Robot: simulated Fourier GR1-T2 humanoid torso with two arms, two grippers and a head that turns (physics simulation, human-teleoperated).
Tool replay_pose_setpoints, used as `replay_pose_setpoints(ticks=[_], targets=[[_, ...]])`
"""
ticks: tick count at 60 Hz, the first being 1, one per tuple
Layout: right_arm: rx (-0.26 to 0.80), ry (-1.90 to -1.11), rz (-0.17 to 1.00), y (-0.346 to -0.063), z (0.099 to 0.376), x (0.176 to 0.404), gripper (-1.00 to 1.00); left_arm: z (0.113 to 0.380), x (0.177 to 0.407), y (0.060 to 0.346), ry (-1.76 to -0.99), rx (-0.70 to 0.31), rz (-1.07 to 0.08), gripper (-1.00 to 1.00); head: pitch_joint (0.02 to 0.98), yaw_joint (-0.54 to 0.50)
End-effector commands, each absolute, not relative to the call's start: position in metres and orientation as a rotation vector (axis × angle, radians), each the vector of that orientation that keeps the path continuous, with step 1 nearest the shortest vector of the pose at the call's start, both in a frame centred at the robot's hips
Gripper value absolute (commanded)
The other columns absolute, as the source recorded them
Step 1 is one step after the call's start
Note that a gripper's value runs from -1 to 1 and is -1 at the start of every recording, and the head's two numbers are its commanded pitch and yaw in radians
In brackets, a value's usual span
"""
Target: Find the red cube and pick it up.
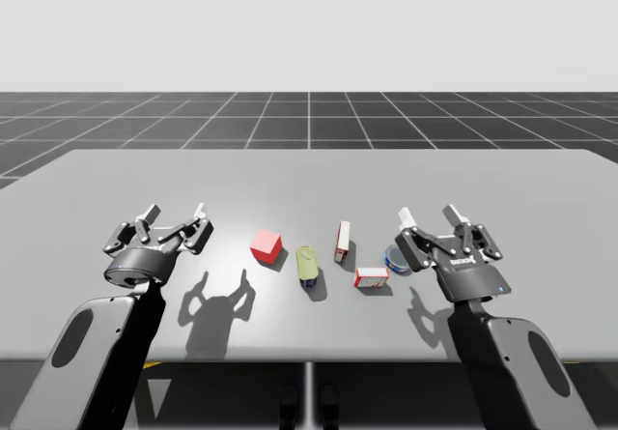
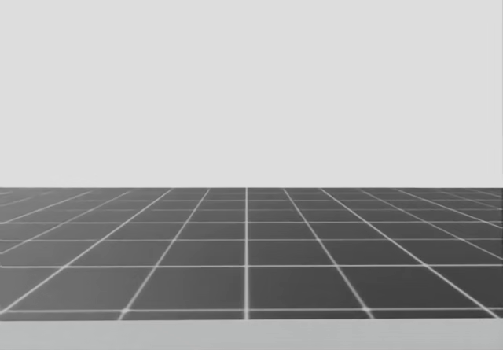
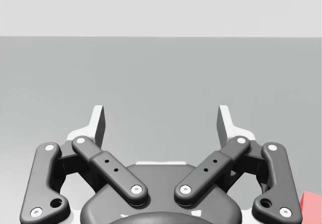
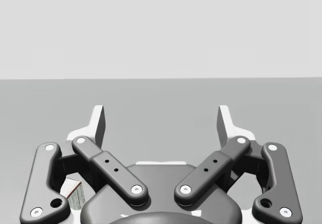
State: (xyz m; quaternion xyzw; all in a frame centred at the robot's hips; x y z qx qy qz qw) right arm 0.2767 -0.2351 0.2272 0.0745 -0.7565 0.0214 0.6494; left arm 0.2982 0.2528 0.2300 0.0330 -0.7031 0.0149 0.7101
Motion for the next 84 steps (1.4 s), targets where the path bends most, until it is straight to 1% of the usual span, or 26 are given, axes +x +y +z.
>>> replay_pose_setpoints(ticks=[1,7,10,12,15,16,19,23,27,28,31,35,39,40,47,51,54,56,67,78,84], targets=[[0.131,-1.752,-0.002,-0.2356,0.2266,0.2755,-1.0,0.2302,0.298,0.2529,-1.562,0.077,0.032,-1.0,0.073,-0.01],[0.16,-1.742,0.031,-0.2363,0.2268,0.2766,-1.0,0.2302,0.2981,0.253,-1.563,0.079,0.032,-1.0,0.081,-0.01],[0.166,-1.723,0.042,-0.2369,0.2273,0.2773,-1.0,0.2303,0.298,0.2531,-1.563,0.08,0.033,-1.0,0.092,-0.01],[0.162,-1.71,0.038,-0.2376,0.2273,0.2781,-1.0,0.2303,0.298,0.2531,-1.563,0.08,0.034,-1.0,0.112,-0.01],[0.161,-1.712,0.035,-0.2378,0.2275,0.2782,-1.0,0.2303,0.298,0.253,-1.563,0.081,0.034,-1.0,0.134,-0.01],[0.157,-1.715,0.032,-0.238,0.2278,0.2782,-1.0,0.2303,0.298,0.253,-1.563,0.081,0.033,-1.0,0.162,-0.02],[0.15,-1.715,0.028,-0.2381,0.2278,0.2785,-1.0,0.2302,0.298,0.2528,-1.563,0.081,0.033,-1.0,0.193,-0.02],[0.143,-1.714,0.026,-0.2379,0.2278,0.2786,-1.0,0.2298,0.298,0.2526,-1.563,0.081,0.031,-1.0,0.266,-0.02],[0.141,-1.714,0.029,-0.2378,0.2279,0.2786,-1.0,0.2295,0.2982,0.2526,-1.563,0.086,0.028,-1.0,0.304,-0.02],[0.14,-1.713,0.031,-0.2378,0.2278,0.2787,-1.0,0.2293,0.2984,0.2527,-1.563,0.087,0.028,-1.0,0.333,-0.02],[0.139,-1.713,0.032,-0.2378,0.2278,0.2789,-1.0,0.2293,0.2985,0.2527,-1.563,0.088,0.027,-1.0,0.364,-0.03],[0.134,-1.71,0.035,-0.2376,0.2275,0.279,-1.0,0.229,0.2987,0.2525,-1.564,0.09,0.025,-1.0,0.429,-0.02],[0.133,-1.71,0.036,-0.2375,0.2275,0.2789,-1.0,0.2286,0.299,0.2523,-1.564,0.091,0.023,-1.0,0.466,-0.02],[0.132,-1.71,0.037,-0.2376,0.2275,0.2788,-1.0,0.2285,0.2991,0.2522,-1.564,0.092,0.023,-1.0,0.493,-0.02],[0.13,-1.708,0.04,-0.2374,0.2272,0.2786,-1.0,0.2283,0.2992,0.2519,-1.564,0.092,0.021,-1.0,0.584,-0.01],[0.13,-1.707,0.042,-0.2369,0.227,0.2784,-1.0,0.2281,0.2994,0.2518,-1.563,0.093,0.02,-1.0,0.626,0.0],[0.13,-1.706,0.043,-0.2366,0.2269,0.2784,-1.0,0.2281,0.2993,0.2517,-1.564,0.093,0.02,-1.0,0.639,0.01],[0.129,-1.705,0.045,-0.2363,0.2268,0.2782,-1.0,0.2282,0.2993,0.2517,-1.564,0.093,0.02,-1.0,0.675,0.02],[0.129,-1.704,0.048,-0.2352,0.2266,0.2781,-1.0,0.2278,0.2986,0.2483,-1.565,0.088,0.007,-1.0,0.756,0.08],[0.127,-1.702,0.05,-0.2344,0.2265,0.2782,-1.0,0.2281,0.2985,0.248,-1.564,0.087,0.005,-1.0,0.799,0.16],[0.127,-1.701,0.049,-0.2343,0.2265,0.2782,-1.0,0.228,0.2985,0.2476,-1.562,0.086,0.003,-1.0,0.811,0.19]])
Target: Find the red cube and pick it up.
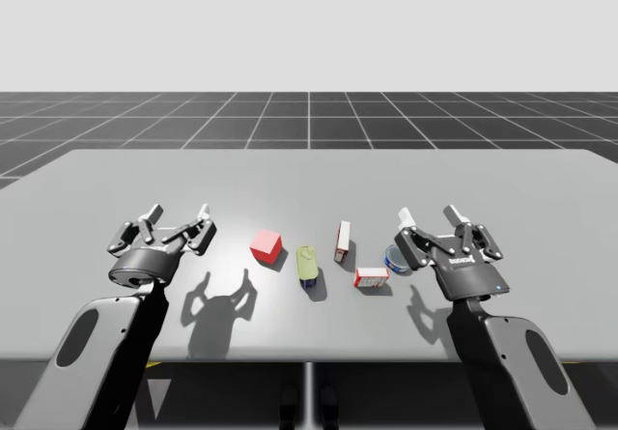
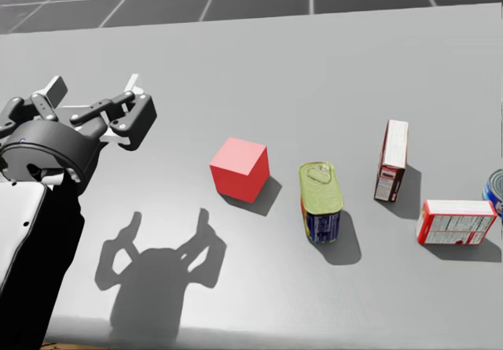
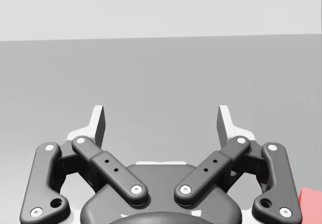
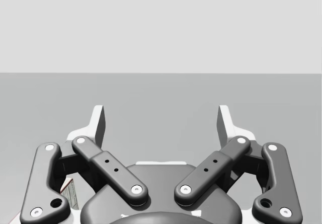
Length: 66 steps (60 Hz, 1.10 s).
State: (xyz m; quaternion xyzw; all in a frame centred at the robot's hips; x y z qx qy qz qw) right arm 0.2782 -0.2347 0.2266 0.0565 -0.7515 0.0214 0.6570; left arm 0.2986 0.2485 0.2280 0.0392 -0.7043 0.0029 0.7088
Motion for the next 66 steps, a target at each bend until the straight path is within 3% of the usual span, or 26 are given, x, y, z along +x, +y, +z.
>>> replay_pose_setpoints(ticks=[1,16,37,51,66], targets=[[0.126,-1.701,0.048,-0.234,0.226,0.278,-1.0,0.228,0.298,0.247,-1.562,0.084,0.003,-1.0,0.816,0.2],[0.117,-1.701,0.044,-0.233,0.225,0.279,-1.0,0.23,0.291,0.236,-1.552,0.009,0.006,-1.0,0.813,0.19],[0.111,-1.701,0.045,-0.234,0.223,0.28,-1.0,0.238,0.227,0.201,-1.485,-0.16,-0.172,-1.0,0.806,0.2],[0.113,-1.702,0.044,-0.234,0.223,0.281,-1.0,0.209,0.201,0.189,-1.423,-0.186,-0.25,-1.0,0.808,0.21],[0.113,-1.701,0.039,-0.235,0.223,0.281,-1.0,0.173,0.212,0.18,-1.341,-0.184,-0.277,-1.0,0.811,0.22]])
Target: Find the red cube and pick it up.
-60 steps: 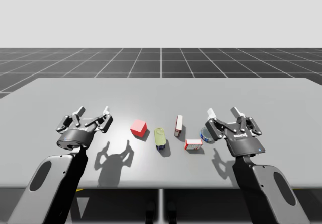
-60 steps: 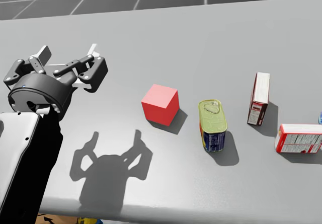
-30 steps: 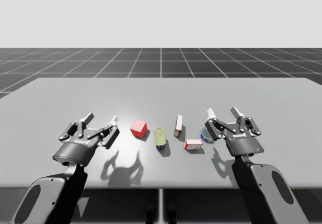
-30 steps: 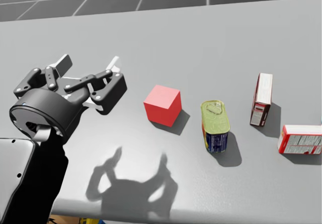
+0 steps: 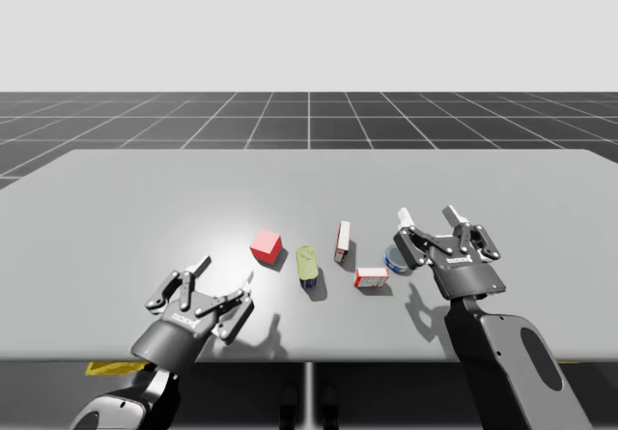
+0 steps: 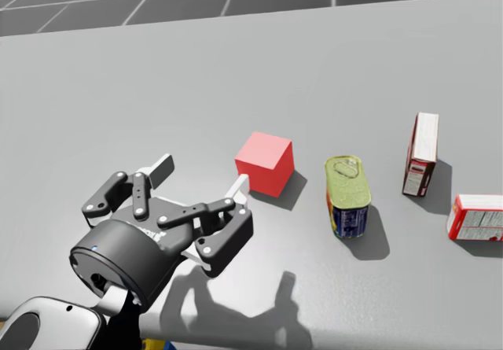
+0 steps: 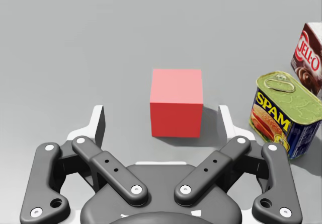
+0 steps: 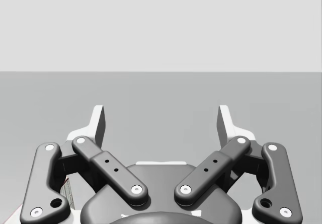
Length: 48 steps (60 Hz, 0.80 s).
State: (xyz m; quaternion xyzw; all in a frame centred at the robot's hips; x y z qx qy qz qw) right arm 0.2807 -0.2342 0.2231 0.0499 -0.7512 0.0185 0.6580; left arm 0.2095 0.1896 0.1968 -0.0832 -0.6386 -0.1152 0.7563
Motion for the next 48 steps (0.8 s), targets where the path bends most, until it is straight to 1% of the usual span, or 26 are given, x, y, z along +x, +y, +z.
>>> replay_pose_setpoints(ticks=[1,14,32,45,48], targets=[[0.113,-1.702,0.039,-0.235,0.223,0.281,-1.0,0.172,0.213,0.179,-1.337,-0.184,-0.277,-1.0,0.812,0.22],[0.112,-1.702,0.036,-0.235,0.223,0.281,-1.0,0.165,0.232,0.171,-1.308,-0.176,-0.271,-1.0,0.815,0.22],[0.116,-1.706,0.03,-0.237,0.224,0.281,-1.0,0.162,0.259,0.154,-1.254,-0.205,-0.23,-1.0,0.812,0.21],[0.116,-1.709,0.023,-0.239,0.226,0.281,-1.0,0.158,0.28,0.144,-1.231,-0.202,-0.198,-1.0,0.814,0.19],[0.116,-1.71,0.022,-0.24,0.226,0.281,-1.0,0.155,0.284,0.142,-1.231,-0.185,-0.197,-1.0,0.815,0.19]])
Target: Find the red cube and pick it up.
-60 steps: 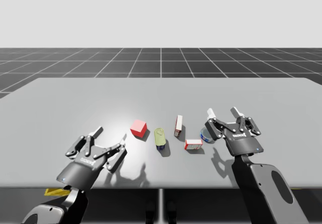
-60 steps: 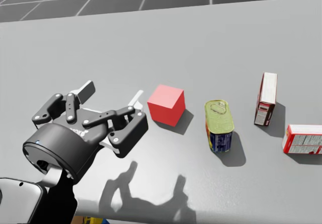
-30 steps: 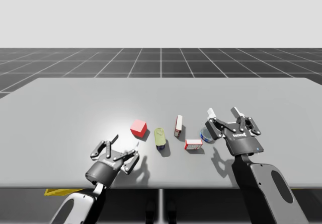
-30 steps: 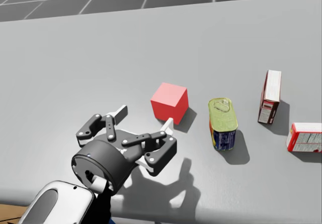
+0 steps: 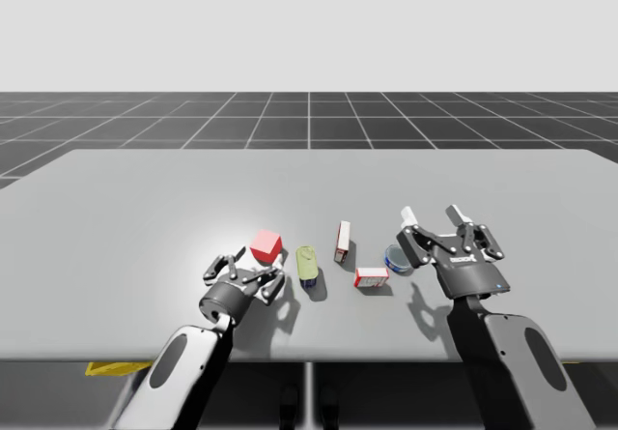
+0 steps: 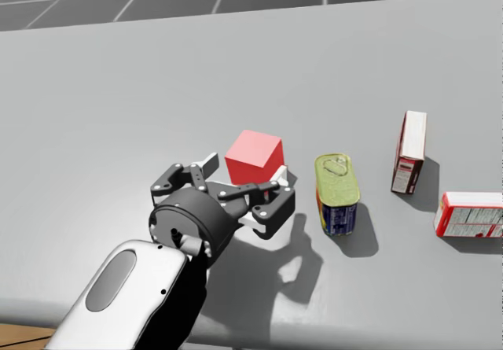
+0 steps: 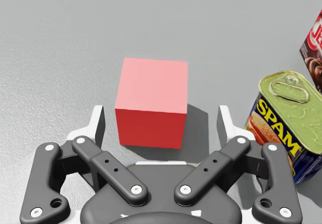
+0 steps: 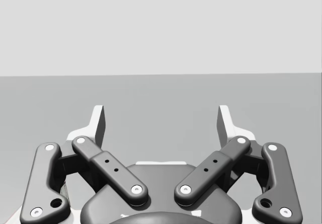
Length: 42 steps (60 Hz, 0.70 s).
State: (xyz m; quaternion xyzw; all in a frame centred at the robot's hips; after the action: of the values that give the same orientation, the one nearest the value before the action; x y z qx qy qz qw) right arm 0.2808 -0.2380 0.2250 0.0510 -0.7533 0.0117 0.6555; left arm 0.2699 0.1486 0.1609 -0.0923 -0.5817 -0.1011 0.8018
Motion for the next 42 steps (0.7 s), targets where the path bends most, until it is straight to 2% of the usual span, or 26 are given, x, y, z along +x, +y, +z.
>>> replay_pose_setpoints(ticks=[1,25,26,27,28,30,31,34,42], targets=[[0.116,-1.71,0.022,-0.24,0.226,0.281,-1.0,0.154,0.286,0.141,-1.231,-0.179,-0.194,-1.0,0.815,0.19],[0.12,-1.716,0.012,-0.243,0.228,0.28,-1.0,0.14,0.306,0.134,-1.204,-0.146,-0.166,-1.0,0.817,0.18],[0.12,-1.716,0.013,-0.243,0.228,0.28,-1.0,0.139,0.306,0.134,-1.208,-0.143,-0.167,-0.89,0.816,0.18],[0.121,-1.716,0.013,-0.243,0.228,0.28,-1.0,0.138,0.306,0.134,-1.209,-0.136,-0.165,-0.21,0.816,0.18],[0.121,-1.717,0.013,-0.243,0.228,0.28,-1.0,0.138,0.306,0.134,-1.207,-0.14,-0.166,-0.21,0.816,0.18],[0.121,-1.716,0.013,-0.243,0.228,0.28,-1.0,0.138,0.306,0.134,-1.204,-0.141,-0.164,0.65,0.815,0.18],[0.121,-1.716,0.013,-0.244,0.228,0.281,-1.0,0.137,0.305,0.133,-1.201,-0.144,-0.163,0.91,0.813,0.18],[0.121,-1.716,0.012,-0.244,0.229,0.28,-1.0,0.136,0.304,0.133,-1.195,-0.144,-0.166,1.0,0.808,0.18],[0.121,-1.717,0.01,-0.244,0.229,0.28,-1.0,0.133,0.302,0.132,-1.188,-0.149,-0.181,1.0,0.768,0.17]])
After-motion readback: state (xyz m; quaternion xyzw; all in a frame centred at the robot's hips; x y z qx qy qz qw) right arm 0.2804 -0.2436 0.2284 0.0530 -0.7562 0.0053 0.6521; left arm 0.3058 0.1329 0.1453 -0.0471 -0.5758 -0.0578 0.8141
